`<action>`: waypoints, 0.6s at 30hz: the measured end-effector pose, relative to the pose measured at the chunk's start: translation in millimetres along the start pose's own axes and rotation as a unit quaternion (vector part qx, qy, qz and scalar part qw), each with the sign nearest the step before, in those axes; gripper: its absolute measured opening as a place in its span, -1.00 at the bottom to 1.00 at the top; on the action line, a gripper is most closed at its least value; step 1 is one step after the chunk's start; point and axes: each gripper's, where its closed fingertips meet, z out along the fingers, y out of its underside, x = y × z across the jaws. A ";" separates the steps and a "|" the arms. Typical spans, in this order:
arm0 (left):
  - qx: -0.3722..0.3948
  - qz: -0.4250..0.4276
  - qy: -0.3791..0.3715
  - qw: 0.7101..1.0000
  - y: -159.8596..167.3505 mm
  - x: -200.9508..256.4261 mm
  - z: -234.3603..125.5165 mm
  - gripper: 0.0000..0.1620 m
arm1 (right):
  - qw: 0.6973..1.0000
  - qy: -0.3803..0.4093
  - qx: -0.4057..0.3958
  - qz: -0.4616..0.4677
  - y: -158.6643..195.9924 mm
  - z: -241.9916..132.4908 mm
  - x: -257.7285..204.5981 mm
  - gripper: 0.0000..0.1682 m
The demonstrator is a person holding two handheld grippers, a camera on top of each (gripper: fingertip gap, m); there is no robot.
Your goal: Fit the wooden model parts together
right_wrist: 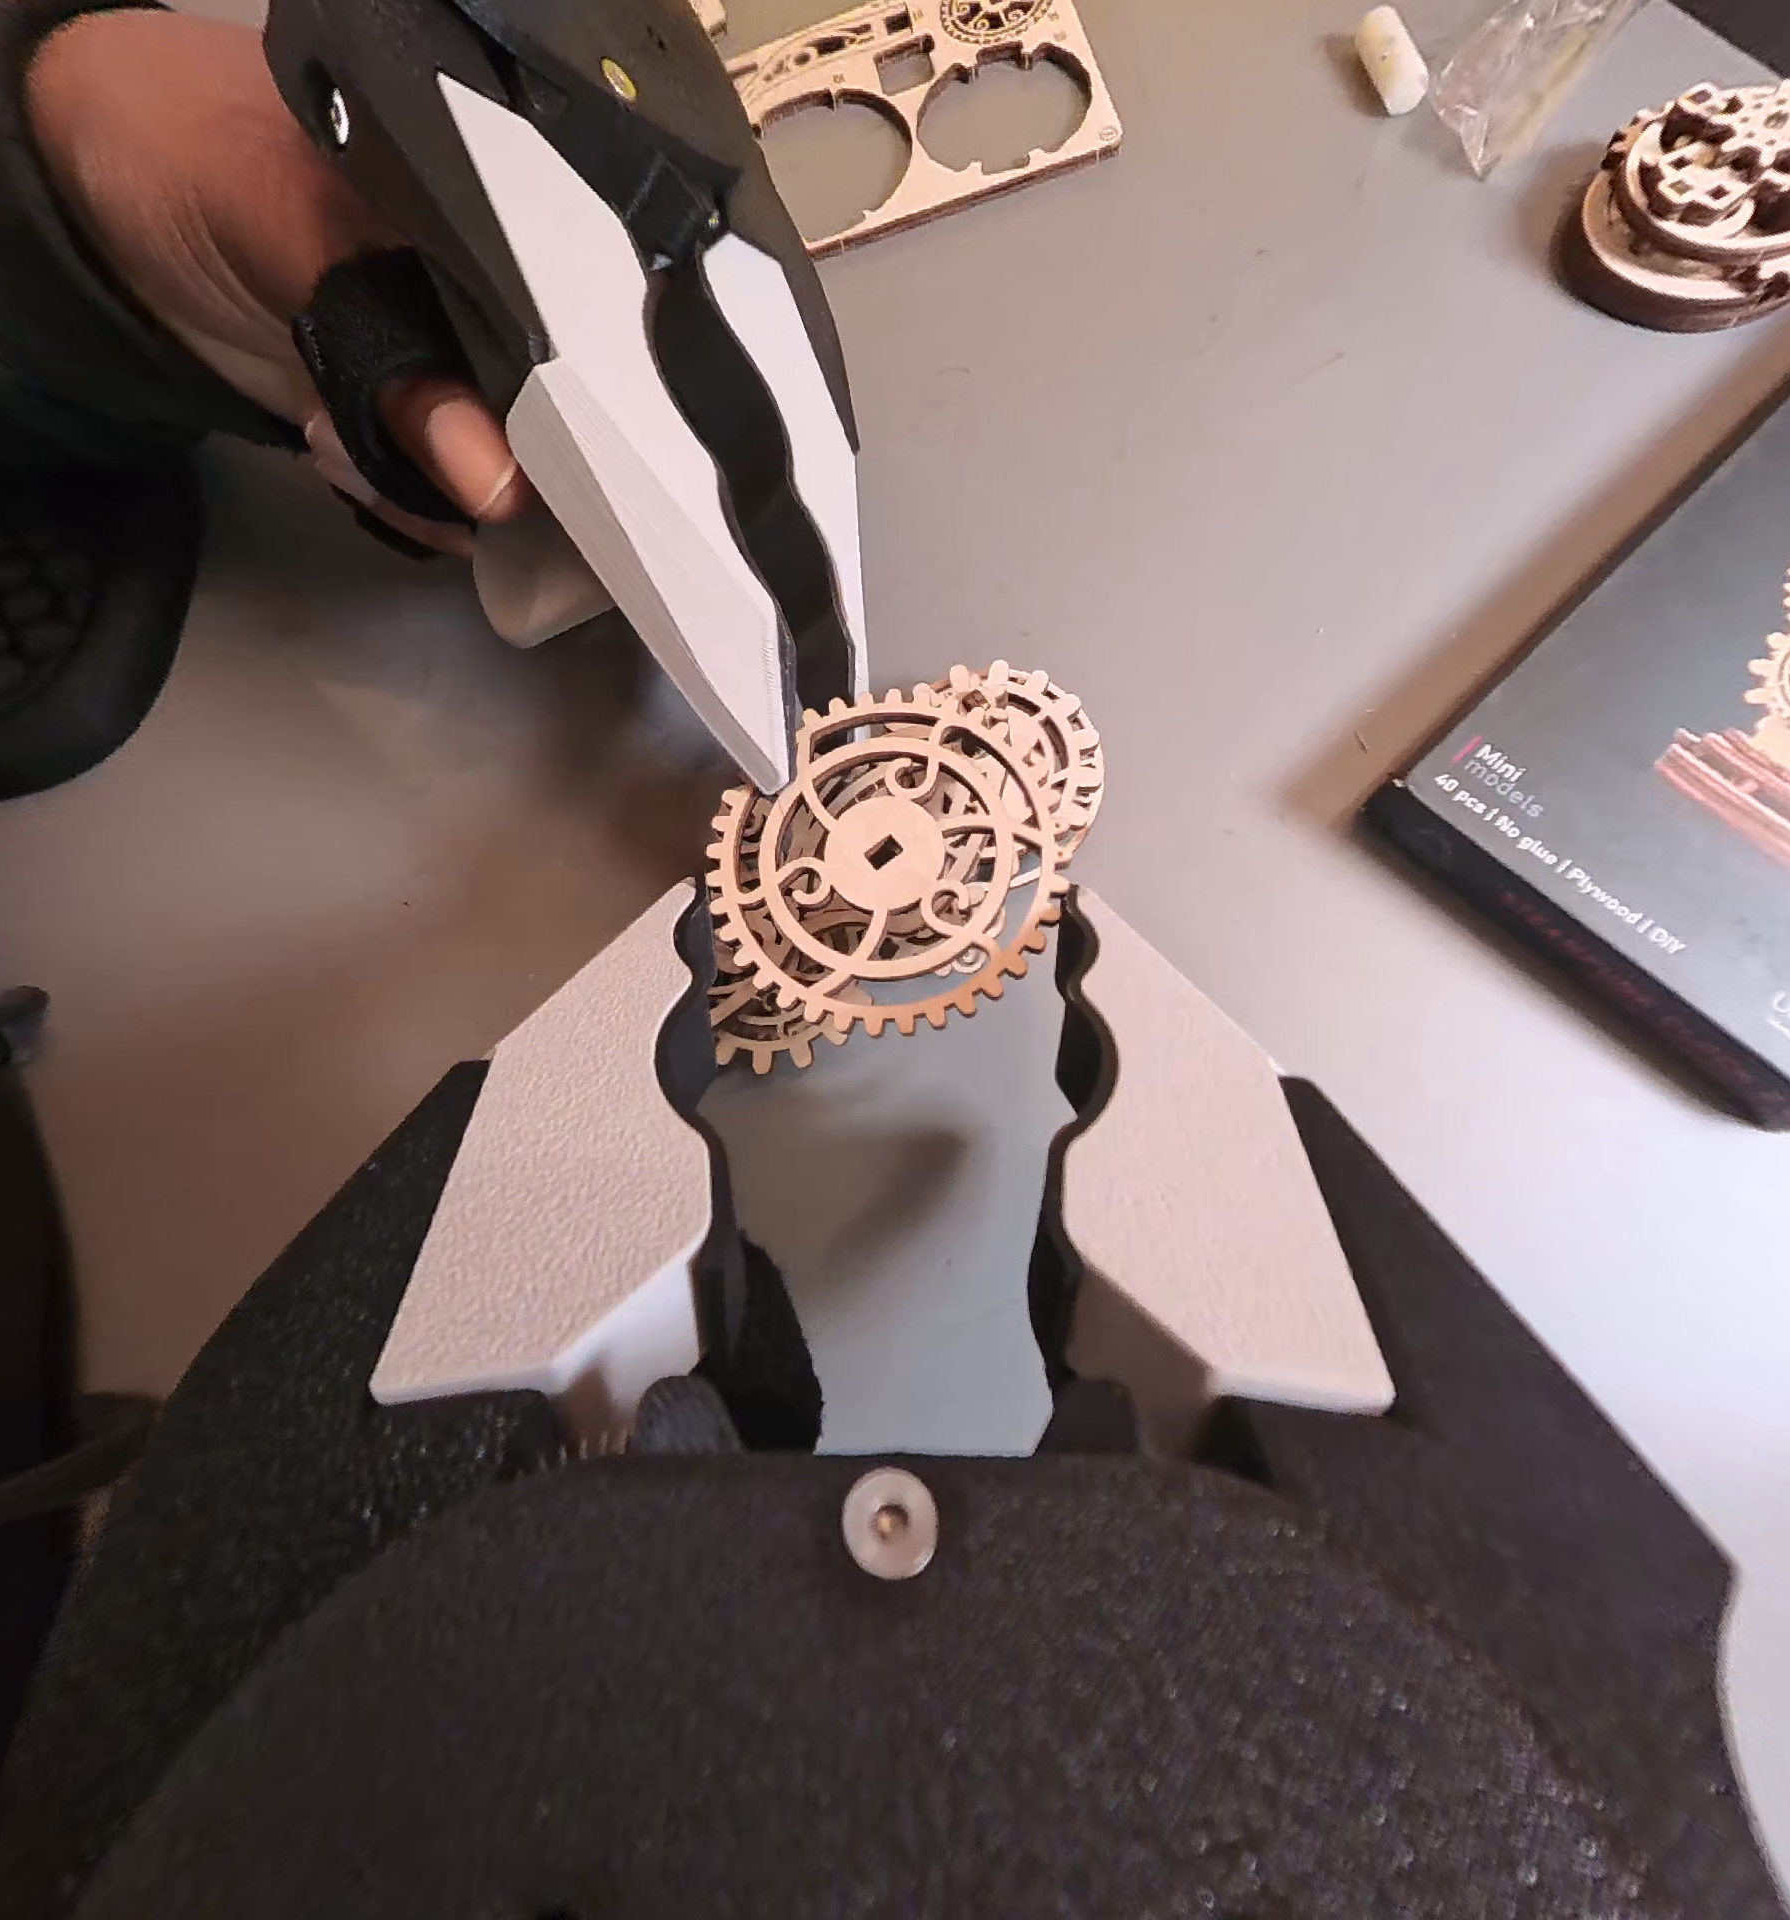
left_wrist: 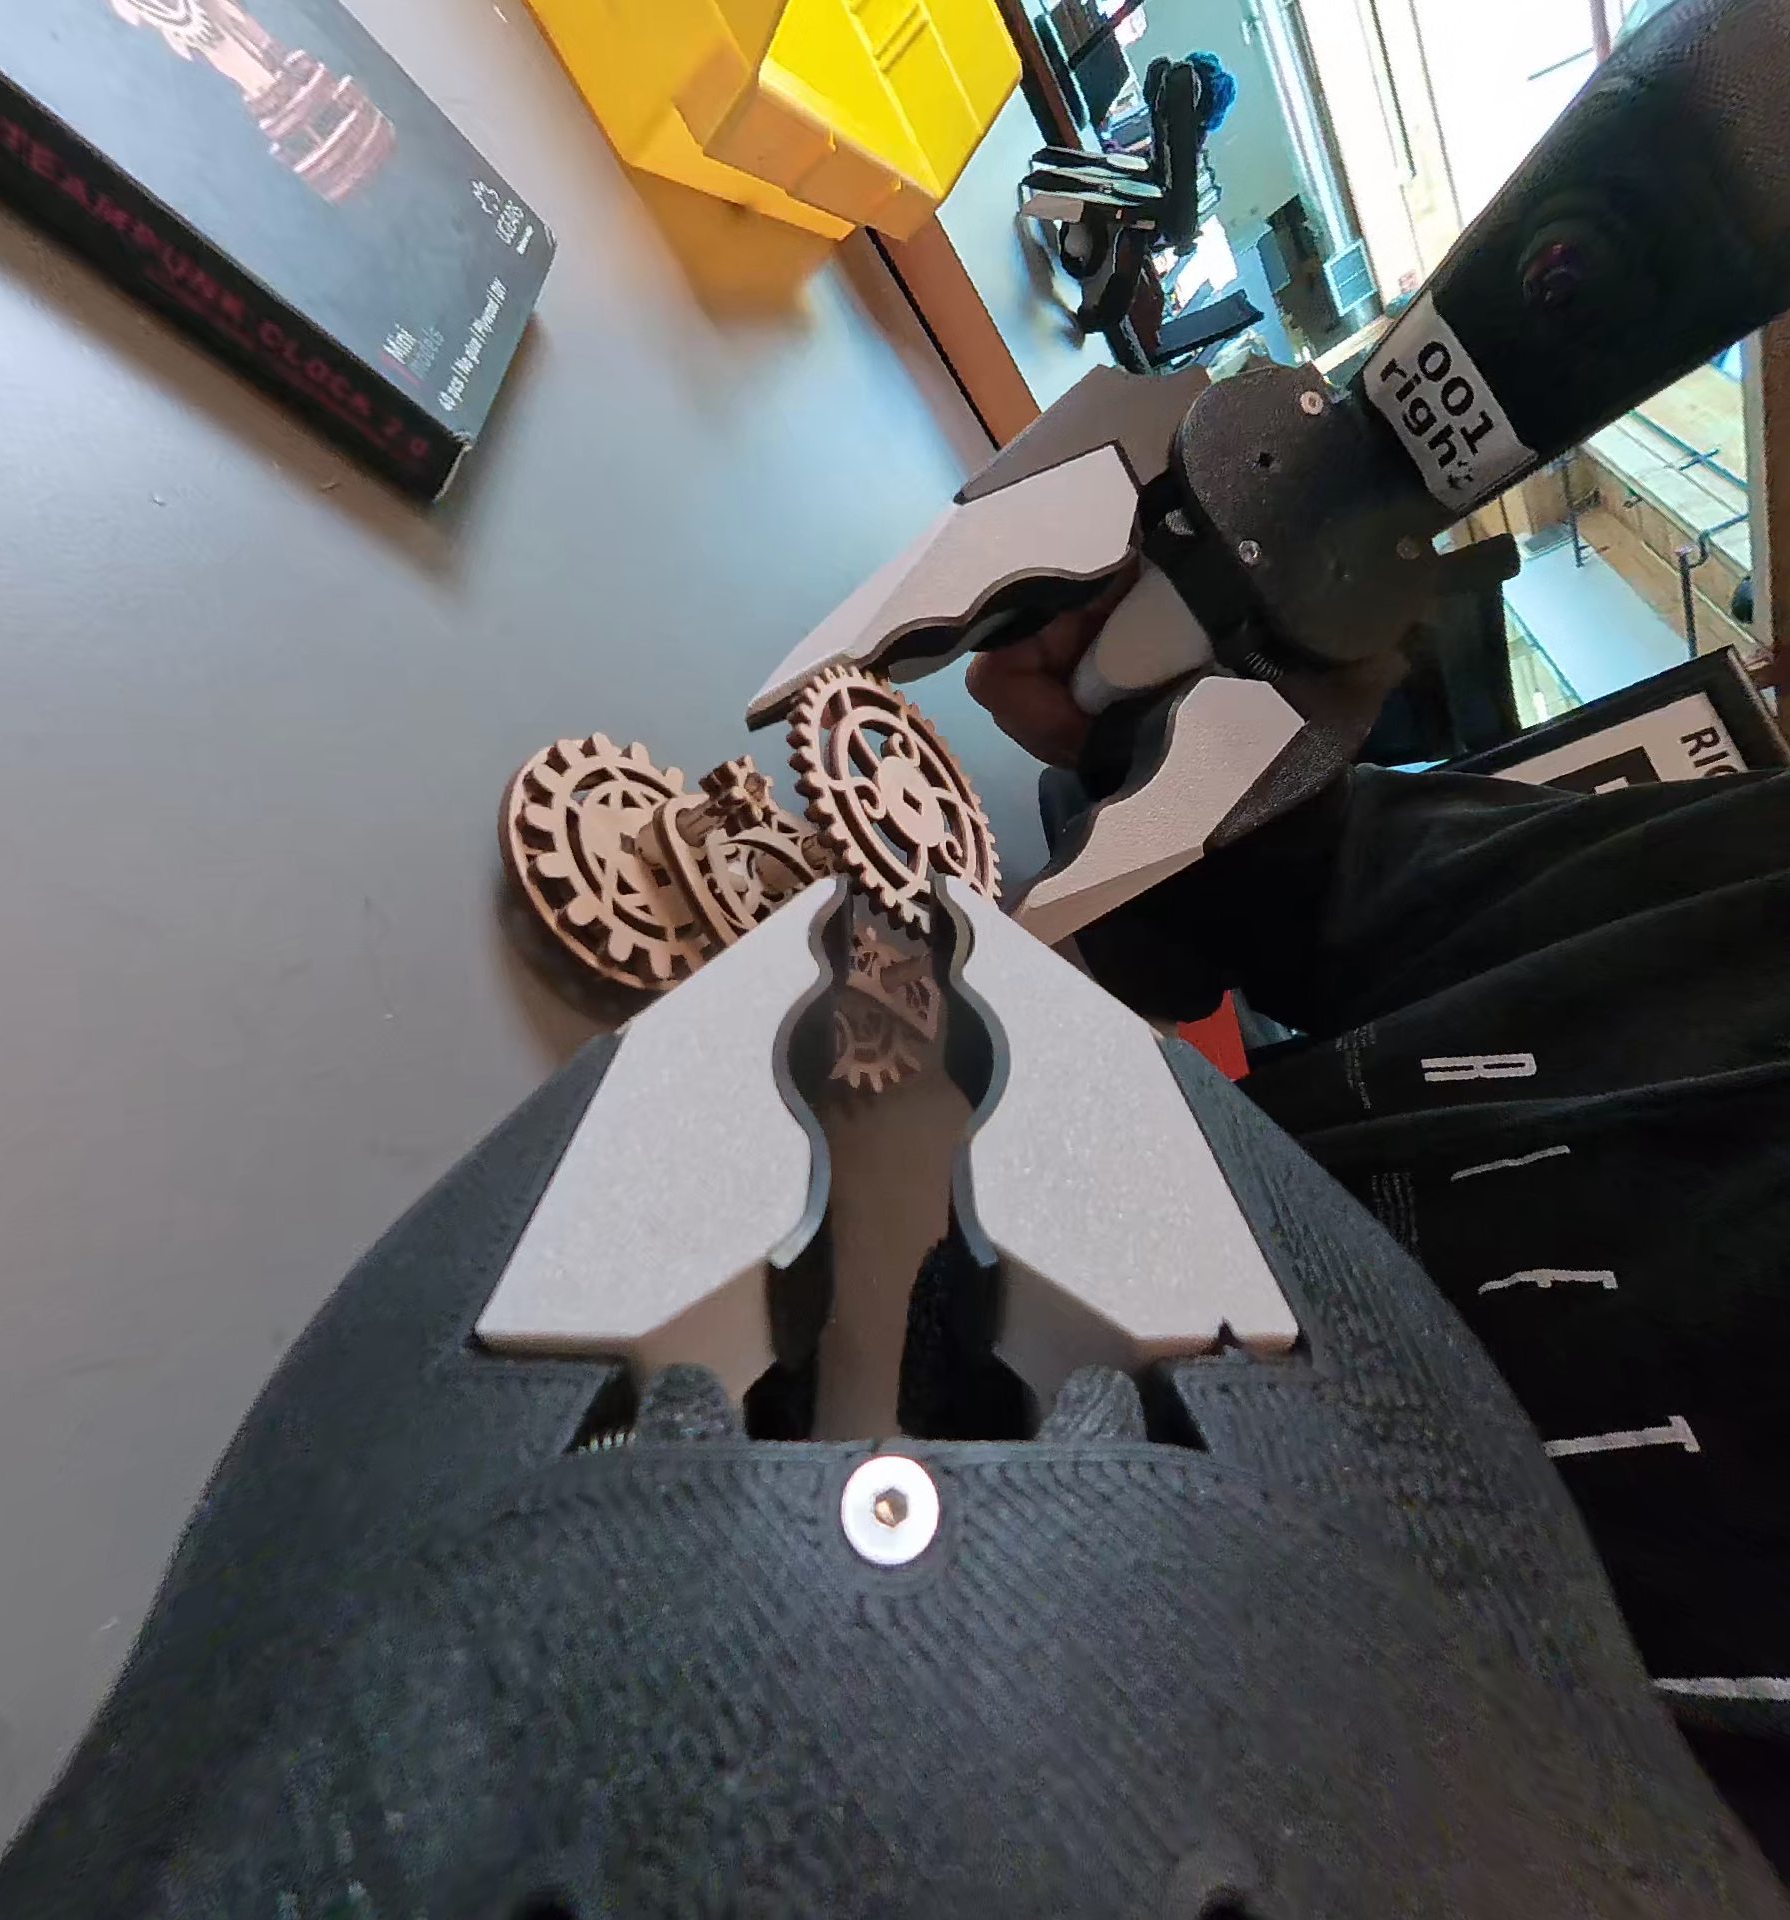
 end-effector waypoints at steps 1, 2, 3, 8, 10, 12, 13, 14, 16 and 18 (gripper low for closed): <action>0.000 0.002 -0.001 1.000 -0.3 0.3 -0.2 -0.84 | 1.000 -0.004 0.001 0.005 0.4 0.5 -0.3 -0.24; 0.002 0.001 0.000 1.000 -0.7 0.2 -0.5 -0.85 | 1.000 -0.008 0.002 0.011 0.5 1.0 -0.5 -0.24; 0.005 -0.002 0.002 1.000 -1.6 0.2 -0.8 -0.86 | 1.000 -0.011 0.004 0.015 0.4 1.5 -0.6 -0.24; 0.018 -0.016 0.010 1.000 -7.4 -2.5 -2.7 -0.88 | 0.999 -0.016 0.018 0.029 -2.4 2.5 2.6 -0.23; 0.014 -0.015 0.006 1.000 -6.5 -3.9 -1.0 -0.88 | 0.999 -0.018 0.010 0.029 1.3 4.6 3.2 -0.23; 0.014 -0.016 0.007 1.000 -6.5 -4.8 -0.6 -0.89 | 0.999 -0.017 0.009 0.029 2.0 5.7 3.6 -0.23; 0.015 -0.017 0.006 1.000 -6.5 -5.5 -0.5 -0.89 | 0.999 -0.017 0.010 0.029 1.9 6.0 4.1 -0.23; 0.015 -0.017 0.005 1.000 -6.3 -6.3 -0.4 -0.89 | 0.999 -0.017 0.009 0.029 2.1 6.2 4.4 -0.23; 0.013 -0.017 0.001 1.000 -5.3 -8.1 0.3 -0.90 | 0.999 -0.018 0.010 0.028 2.2 5.5 5.0 -0.24; 0.010 -0.019 0.003 1.000 -3.8 -8.4 1.4 -0.90 | 0.999 -0.028 0.009 0.028 2.2 2.8 3.7 -0.24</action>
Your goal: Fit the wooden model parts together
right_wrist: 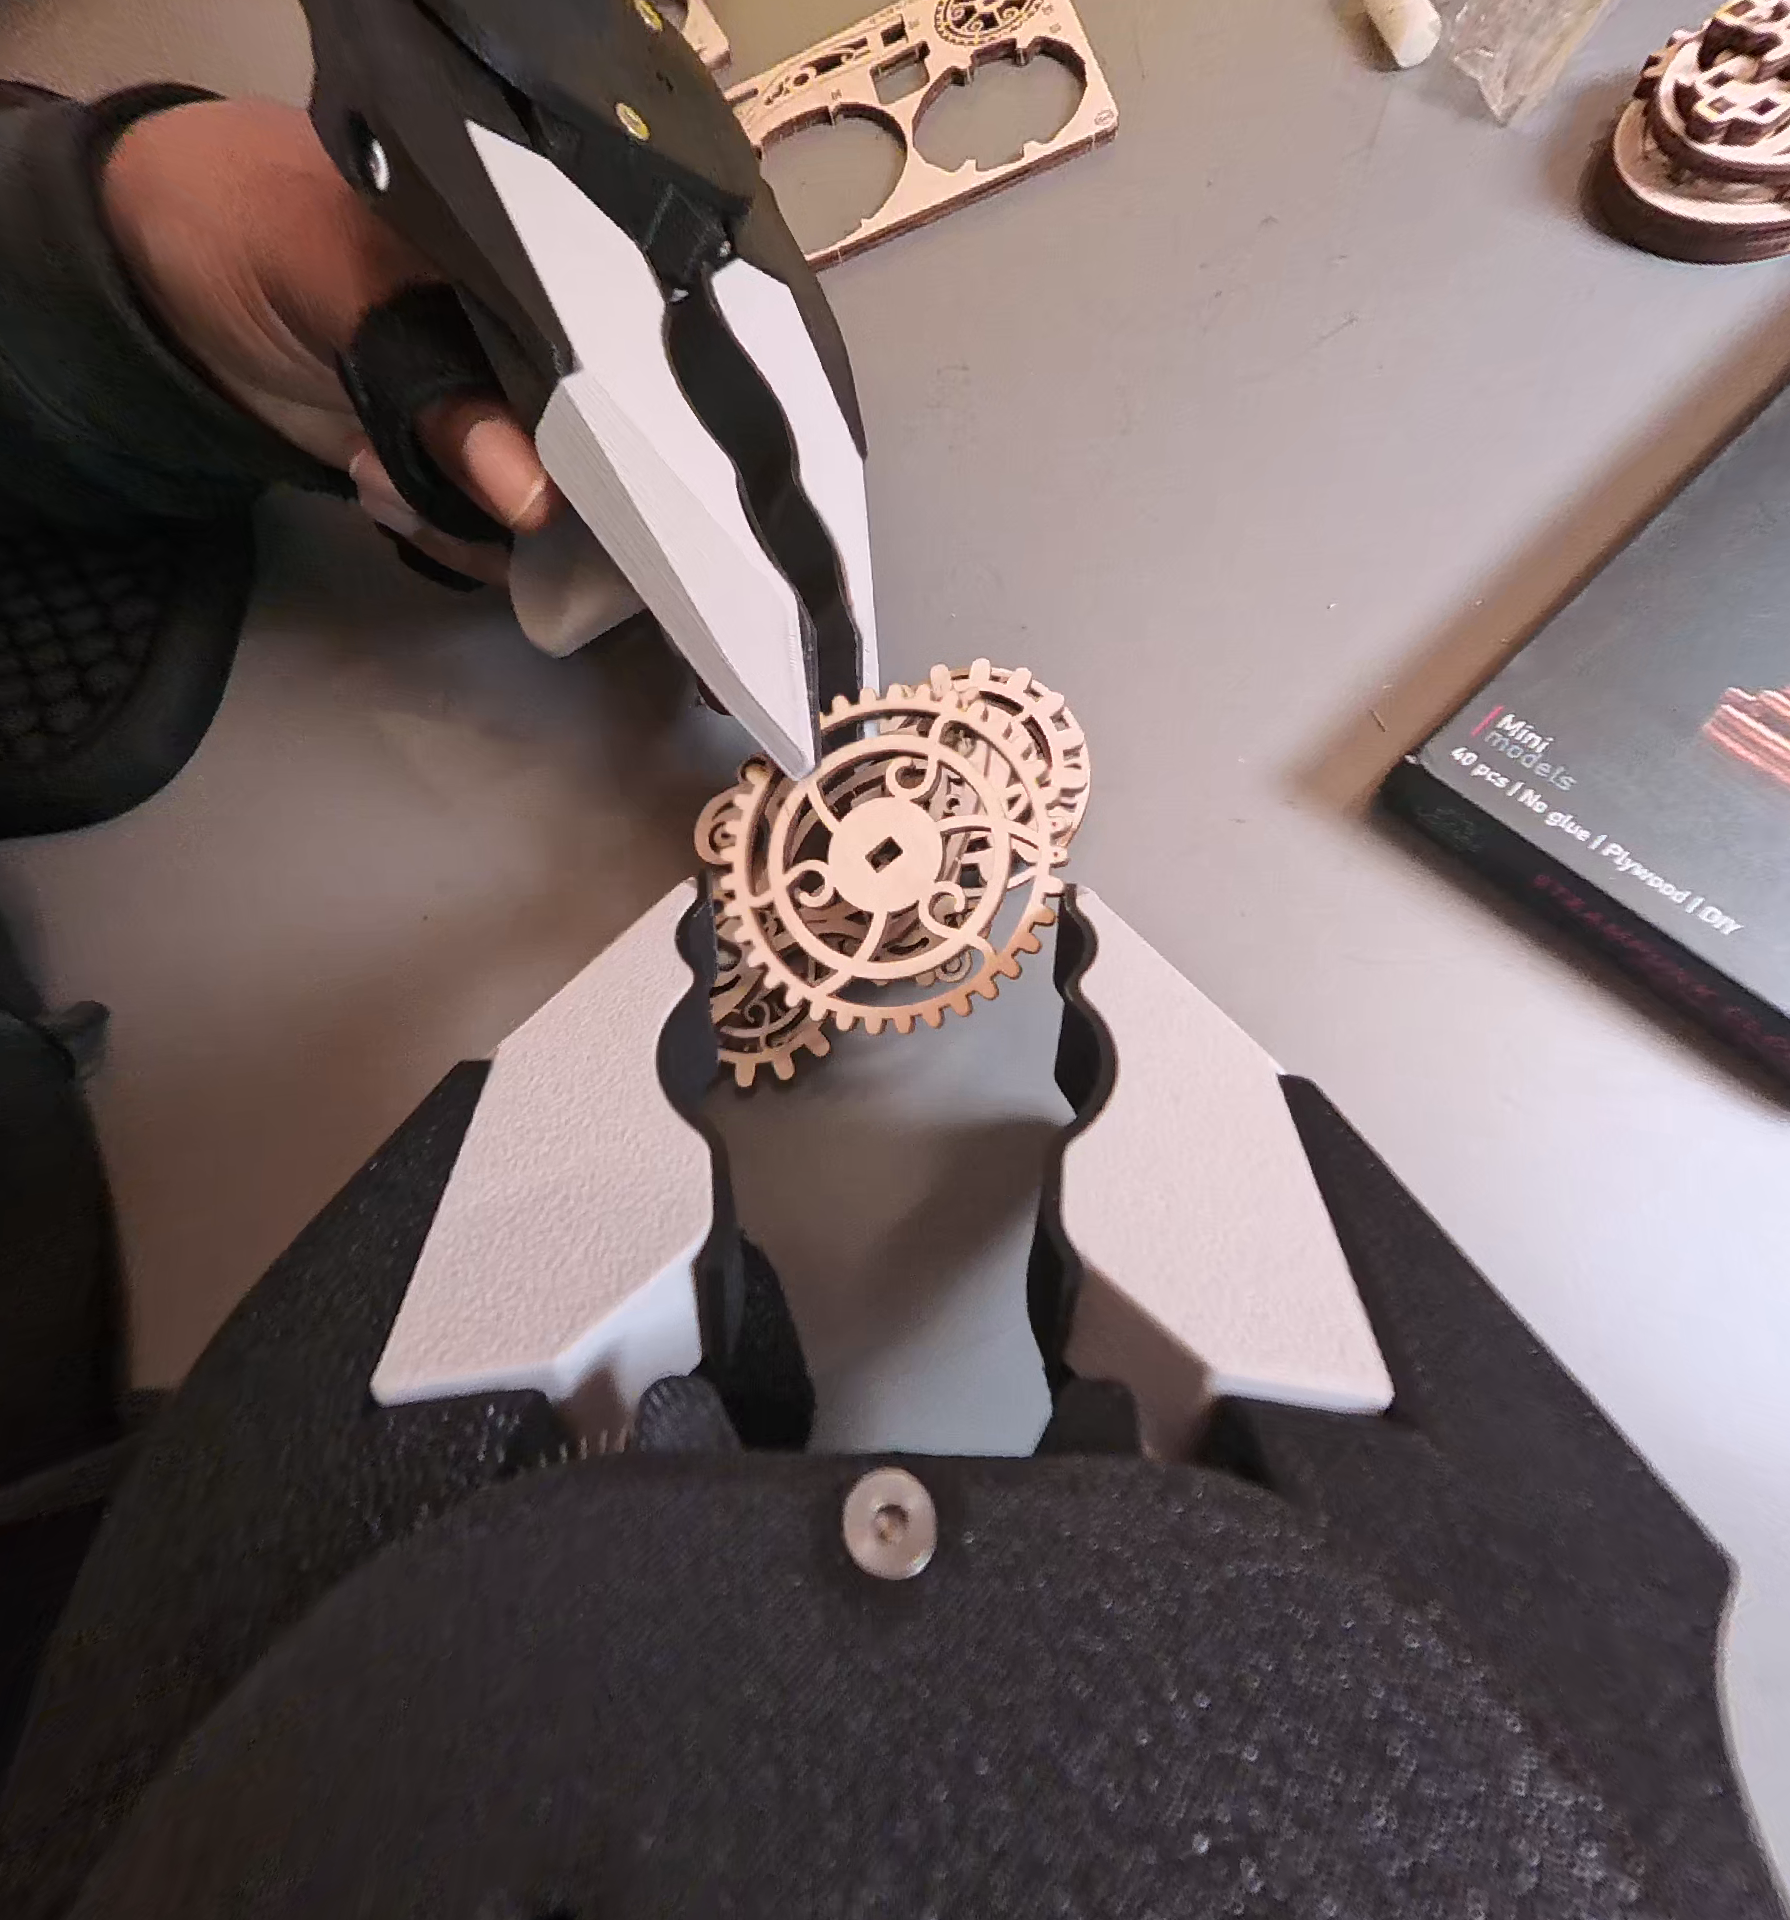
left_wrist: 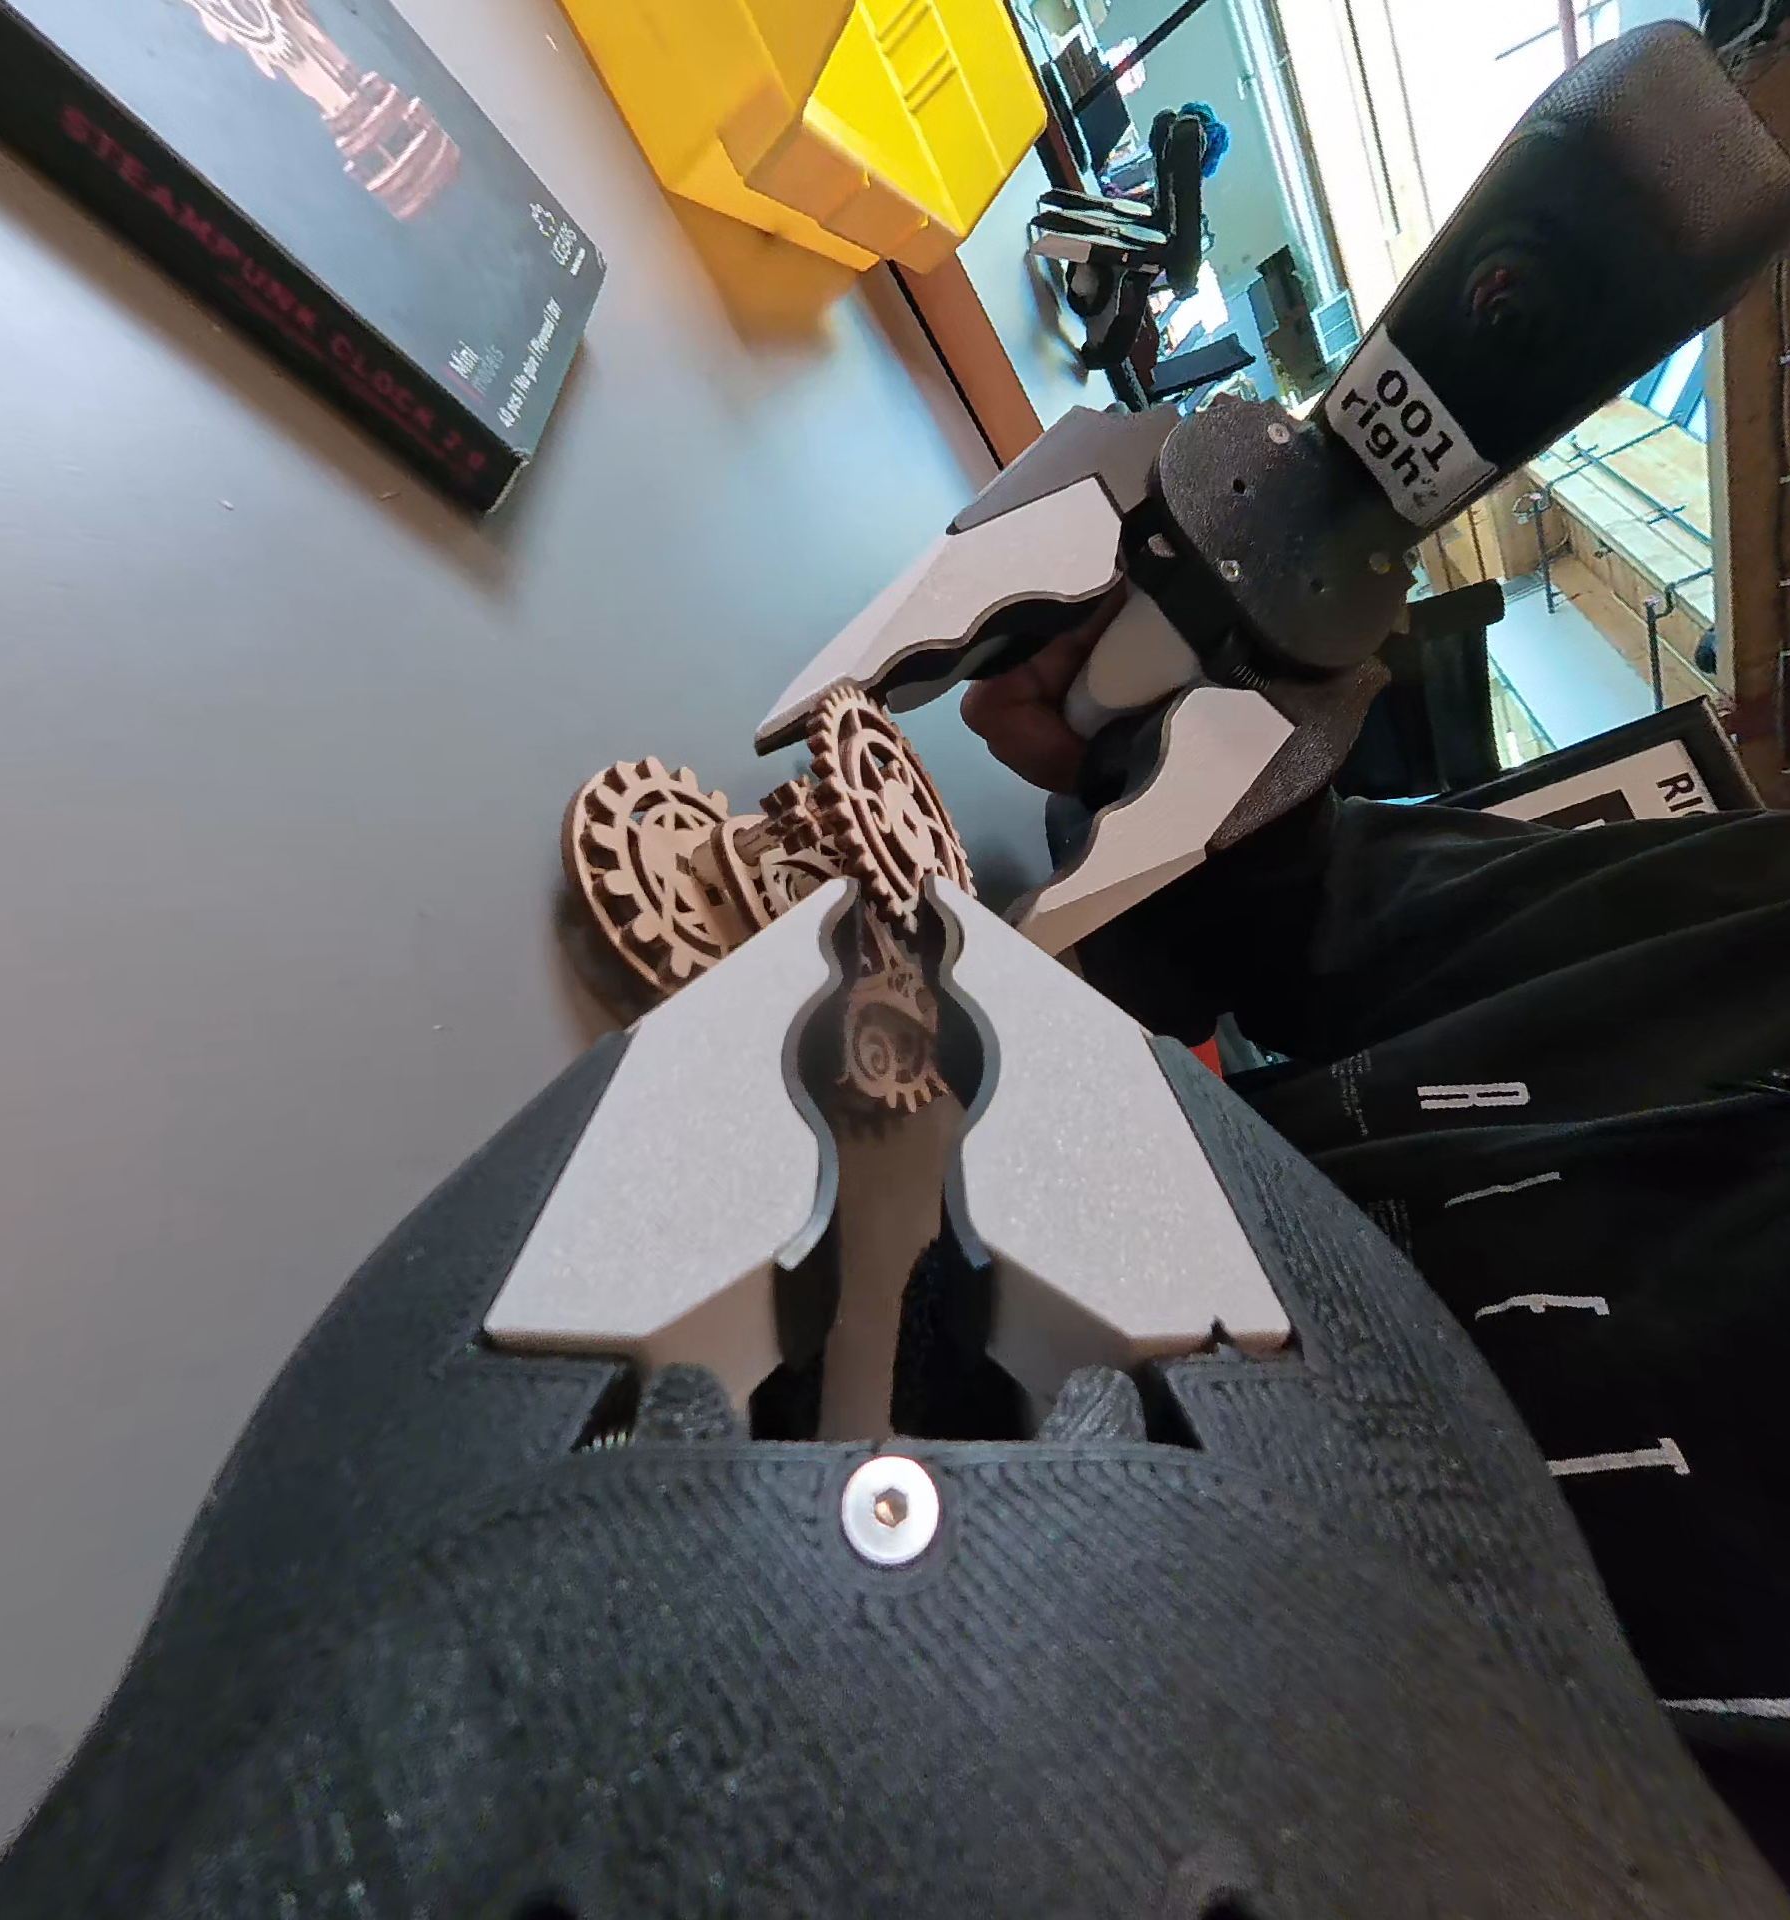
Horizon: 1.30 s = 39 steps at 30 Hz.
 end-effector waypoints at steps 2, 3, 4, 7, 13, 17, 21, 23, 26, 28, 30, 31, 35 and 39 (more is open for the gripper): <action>0.000 -0.002 -0.002 1.000 0.2 -1.6 0.3 -0.90 | 1.000 -0.010 0.000 -0.007 0.6 -3.6 -0.8 -0.23; -0.001 -0.002 -0.003 1.000 0.5 -2.4 0.4 -0.90 | 1.000 -0.015 0.000 -0.015 1.2 -5.9 -1.2 -0.24; -0.001 -0.002 -0.005 1.000 0.8 -3.1 0.6 -0.91 | 0.999 -0.020 -0.001 -0.026 2.5 -8.5 -1.5 -0.24; -0.001 -0.003 -0.002 1.000 1.0 -2.4 1.0 -0.91 | 0.998 -0.028 0.003 -0.063 5.0 -16.3 0.6 -0.25; -0.005 -0.005 0.005 1.000 2.1 -0.4 3.0 -0.91 | 0.997 -0.008 0.022 -0.068 3.5 -29.1 17.7 -0.38; -0.015 -0.003 0.011 1.000 5.2 3.1 6.3 -0.89 | 0.998 -0.057 0.033 0.020 4.2 -26.8 17.2 -0.58; -0.015 -0.002 0.012 1.000 6.3 5.0 7.5 -0.92 | 0.979 -0.146 0.056 0.133 0.8 -31.1 11.3 -0.87; -0.019 -0.002 0.015 1.000 8.3 5.9 8.6 -0.93 | 0.971 -0.167 0.063 0.159 1.0 -31.8 12.3 -0.96; -0.026 -0.003 0.018 0.999 12.0 7.0 11.1 -0.92 | 0.961 -0.188 0.074 0.186 -2.6 -33.9 12.5 -0.97; -0.028 -0.004 0.021 0.999 12.5 7.9 11.7 -0.90 | 0.959 -0.189 0.073 0.199 -2.7 -33.3 14.3 -0.97; -0.028 -0.004 0.021 0.999 11.9 7.9 11.2 -0.89 | 0.956 -0.189 0.070 0.212 -2.3 -32.2 16.0 -0.97; -0.029 -0.004 0.022 0.999 11.9 8.0 10.9 -0.88 | 0.954 -0.190 0.070 0.220 -2.2 -31.8 16.8 -0.97; -0.034 -0.005 0.027 0.999 13.3 9.6 9.7 -0.86 | 0.947 -0.202 0.067 0.242 -1.7 -30.3 17.0 -0.97; -0.035 -0.003 0.028 0.999 12.4 10.1 7.6 -0.85 | 0.944 -0.202 0.064 0.252 -0.1 -30.1 17.9 -0.97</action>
